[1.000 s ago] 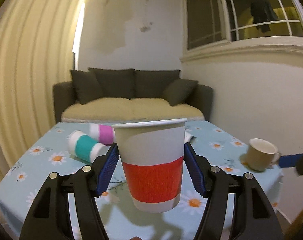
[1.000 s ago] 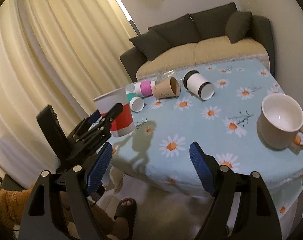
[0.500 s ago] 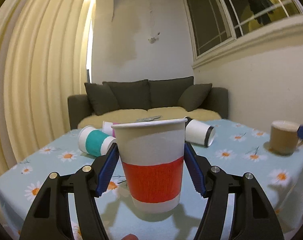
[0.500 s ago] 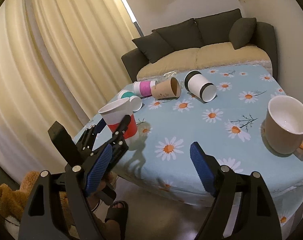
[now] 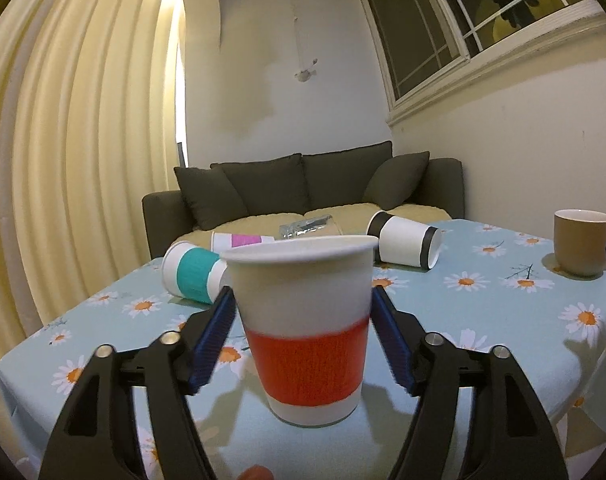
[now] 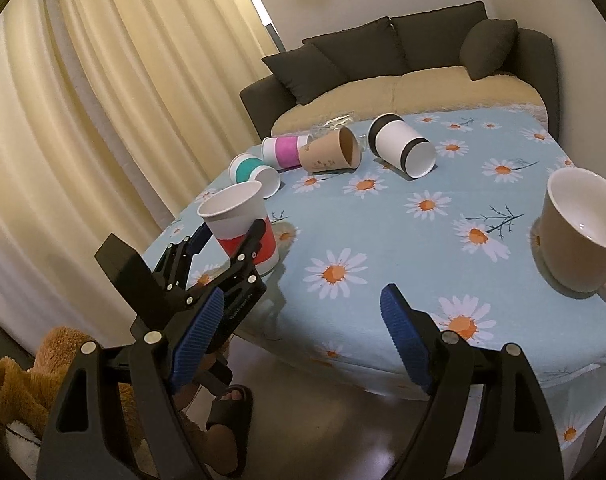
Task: Flip cup upright
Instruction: 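Carry the red-banded cup upright with the left tool and lower it onto the table, then open the left tool and withdraw it from the upright cup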
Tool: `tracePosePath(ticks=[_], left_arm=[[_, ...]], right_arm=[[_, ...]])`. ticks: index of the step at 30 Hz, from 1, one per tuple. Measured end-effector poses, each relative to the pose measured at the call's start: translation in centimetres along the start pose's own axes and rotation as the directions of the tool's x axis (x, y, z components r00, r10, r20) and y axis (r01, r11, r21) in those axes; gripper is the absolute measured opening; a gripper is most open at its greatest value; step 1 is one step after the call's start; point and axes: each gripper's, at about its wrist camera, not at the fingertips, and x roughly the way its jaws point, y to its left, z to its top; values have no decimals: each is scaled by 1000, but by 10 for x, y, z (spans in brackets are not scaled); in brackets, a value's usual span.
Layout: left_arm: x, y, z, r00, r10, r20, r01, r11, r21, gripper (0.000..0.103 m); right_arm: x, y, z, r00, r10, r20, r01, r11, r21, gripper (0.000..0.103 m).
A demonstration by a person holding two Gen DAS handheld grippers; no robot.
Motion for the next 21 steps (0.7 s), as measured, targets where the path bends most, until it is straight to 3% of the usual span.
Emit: tracePosePath(ticks=[5, 10, 15, 21], left_arm=[[-4, -3, -1, 1000, -12, -4, 12, 1000, 6, 76], [-7, -1, 3, 1000, -5, -14, 5, 1000, -9, 93], [-21, 8, 21, 999, 21, -24, -22, 1000, -12, 95], [-53, 32, 63, 996, -66, -57, 63, 997, -54, 97]], right_arm=[[0, 0, -1, 1000, 2, -3, -2, 1000, 4, 82], [-4, 2, 0, 1000, 4, 14, -4, 1000, -4, 82], [-20, 8, 2, 998, 16, 66, -16, 1000, -6, 84], [-41, 24, 5, 993, 35, 110, -33, 999, -19, 94]])
